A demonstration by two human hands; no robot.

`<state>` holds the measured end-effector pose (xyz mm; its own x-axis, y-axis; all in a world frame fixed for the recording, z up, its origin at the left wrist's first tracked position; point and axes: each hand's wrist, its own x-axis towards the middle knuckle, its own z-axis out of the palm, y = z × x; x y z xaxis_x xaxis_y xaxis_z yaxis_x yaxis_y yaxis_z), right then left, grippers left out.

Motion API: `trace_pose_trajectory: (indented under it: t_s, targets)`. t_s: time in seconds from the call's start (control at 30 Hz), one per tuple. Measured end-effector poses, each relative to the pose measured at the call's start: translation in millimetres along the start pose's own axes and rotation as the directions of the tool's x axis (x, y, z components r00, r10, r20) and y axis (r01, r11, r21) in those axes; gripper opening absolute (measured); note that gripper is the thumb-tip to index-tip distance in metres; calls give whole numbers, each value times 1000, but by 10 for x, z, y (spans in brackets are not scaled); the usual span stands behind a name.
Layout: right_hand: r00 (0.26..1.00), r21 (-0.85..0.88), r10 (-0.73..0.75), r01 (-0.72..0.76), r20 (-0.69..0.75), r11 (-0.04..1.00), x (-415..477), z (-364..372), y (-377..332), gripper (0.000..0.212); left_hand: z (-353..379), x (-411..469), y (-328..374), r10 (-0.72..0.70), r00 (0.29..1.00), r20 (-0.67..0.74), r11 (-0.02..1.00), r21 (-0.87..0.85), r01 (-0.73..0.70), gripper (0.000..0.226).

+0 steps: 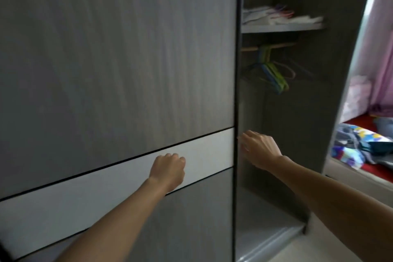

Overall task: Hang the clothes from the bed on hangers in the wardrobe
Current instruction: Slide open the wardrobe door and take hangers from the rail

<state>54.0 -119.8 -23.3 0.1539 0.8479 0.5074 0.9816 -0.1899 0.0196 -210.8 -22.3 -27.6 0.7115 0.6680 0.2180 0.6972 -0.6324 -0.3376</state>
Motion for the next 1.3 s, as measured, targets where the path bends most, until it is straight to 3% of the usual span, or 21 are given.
trace_pose_trajectory:
  t_s: [0.2, 0.43, 0.87, 1.13, 1.3]
  targets:
    - [991, -80, 131, -131, 2, 988, -276, -182, 1453, 30, -230, 848, 1301, 79, 996, -41, 992, -93, -83, 24]
    - [984, -71, 177, -176, 10, 982, -55, -19, 2307, 31, -312, 1724, 1948, 143, 987, -73, 986, -79, -148, 25]
    - [992, -83, 117, -120, -34, 989, 1734, 551, 3209, 22, 36, 3621, 2130, 135, 990, -34, 989, -52, -137, 26]
    - [993, -33, 81, -84, -85, 996, 3028, 720, 3507, 33, 220, 4320, 2084, 20, 1000, -8, 999, -42, -21, 25]
    - [989, -124, 133, -141, -65, 982, 3800, 852, 3722, 34, 364, 4618, 2031, -108, 993, 43, 993, -39, 110, 26]
